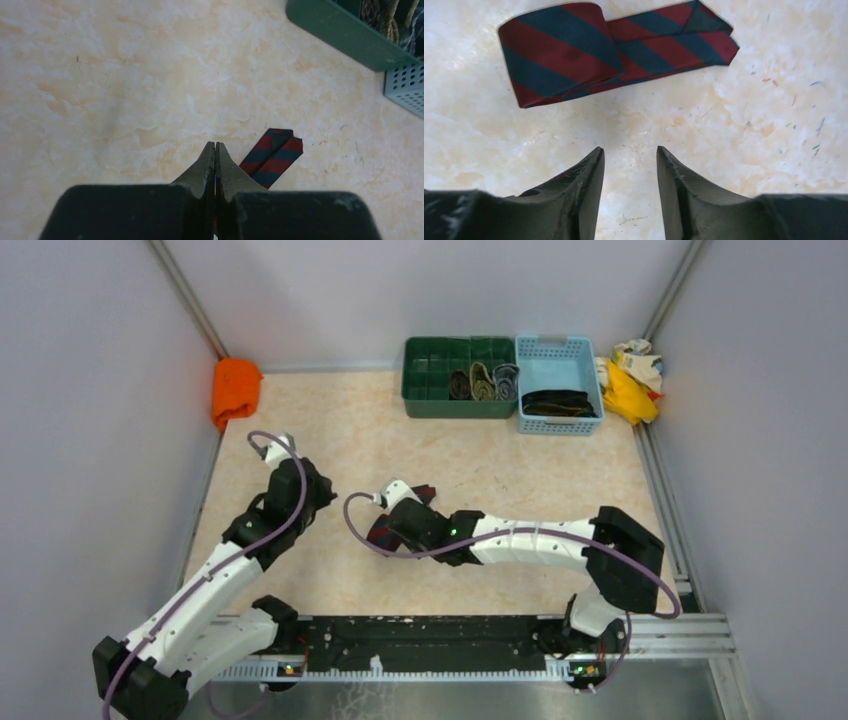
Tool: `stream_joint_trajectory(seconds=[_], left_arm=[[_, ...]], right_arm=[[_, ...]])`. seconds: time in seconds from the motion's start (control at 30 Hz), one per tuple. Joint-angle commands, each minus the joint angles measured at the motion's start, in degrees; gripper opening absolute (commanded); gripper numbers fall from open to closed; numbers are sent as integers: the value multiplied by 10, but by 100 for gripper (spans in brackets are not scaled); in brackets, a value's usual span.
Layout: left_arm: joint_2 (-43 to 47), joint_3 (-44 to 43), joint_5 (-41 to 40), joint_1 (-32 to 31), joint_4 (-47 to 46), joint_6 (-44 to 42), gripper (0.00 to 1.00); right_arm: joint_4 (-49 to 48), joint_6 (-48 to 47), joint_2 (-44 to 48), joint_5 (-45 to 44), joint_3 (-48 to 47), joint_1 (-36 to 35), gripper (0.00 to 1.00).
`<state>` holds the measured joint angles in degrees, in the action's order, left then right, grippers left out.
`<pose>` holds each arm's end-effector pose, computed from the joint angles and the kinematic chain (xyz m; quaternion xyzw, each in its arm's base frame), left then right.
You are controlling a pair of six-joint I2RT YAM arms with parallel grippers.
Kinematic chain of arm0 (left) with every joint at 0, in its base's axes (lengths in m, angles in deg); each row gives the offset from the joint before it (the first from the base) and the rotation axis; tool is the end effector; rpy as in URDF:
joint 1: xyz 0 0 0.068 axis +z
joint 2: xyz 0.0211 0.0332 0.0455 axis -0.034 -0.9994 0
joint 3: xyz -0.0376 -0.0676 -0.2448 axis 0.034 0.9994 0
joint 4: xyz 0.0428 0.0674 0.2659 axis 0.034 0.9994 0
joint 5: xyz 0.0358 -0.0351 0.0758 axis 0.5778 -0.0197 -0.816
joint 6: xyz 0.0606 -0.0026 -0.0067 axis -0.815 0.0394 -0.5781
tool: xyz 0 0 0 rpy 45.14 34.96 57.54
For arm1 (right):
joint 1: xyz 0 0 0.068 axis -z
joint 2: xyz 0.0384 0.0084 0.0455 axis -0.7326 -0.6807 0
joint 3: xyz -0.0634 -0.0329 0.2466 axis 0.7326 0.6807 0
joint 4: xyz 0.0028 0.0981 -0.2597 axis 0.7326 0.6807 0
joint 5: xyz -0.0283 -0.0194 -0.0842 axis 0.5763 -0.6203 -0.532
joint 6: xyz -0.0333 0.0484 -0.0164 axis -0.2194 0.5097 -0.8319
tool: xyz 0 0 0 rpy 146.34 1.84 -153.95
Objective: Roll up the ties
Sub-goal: Roll the tie at the center of the board.
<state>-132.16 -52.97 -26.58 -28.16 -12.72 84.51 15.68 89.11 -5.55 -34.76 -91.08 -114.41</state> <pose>0.2084 -0.0978 0.2545 -0.1799 0.8368 -0.1133 0.5045 0.1519 0.3149 0.1793 -0.3678 0.8521 0.0510 0.3689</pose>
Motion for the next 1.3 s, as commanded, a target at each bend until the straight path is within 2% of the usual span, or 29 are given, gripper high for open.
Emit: stream_joint_trajectory(seconds=[0.0,0.07,0.2,0.3,0.57,0.93,1.27], left_arm=[[35,-59,-72,3,57,33,1],[46,-84,-108,6,58,33,3],[51,-140,-174,10,65,32,6],[43,-161,-200,27,92,59,7],[20,-207,-176,84,115,53,9],[22,-189,-121,109,96,33,9],[25,-174,-93,116,69,16,9]], right_arm=[[24,-74,36,-45,-26,-29,46],[11,-87,36,-45,-28,-47,48],[-31,-119,22,-80,-35,-96,59],[-57,-154,-1,-93,-49,-116,61],[-72,-203,-71,-86,-109,-142,64],[-49,-210,-157,-76,-159,-142,72],[-42,-191,-214,-65,-169,-93,72]])
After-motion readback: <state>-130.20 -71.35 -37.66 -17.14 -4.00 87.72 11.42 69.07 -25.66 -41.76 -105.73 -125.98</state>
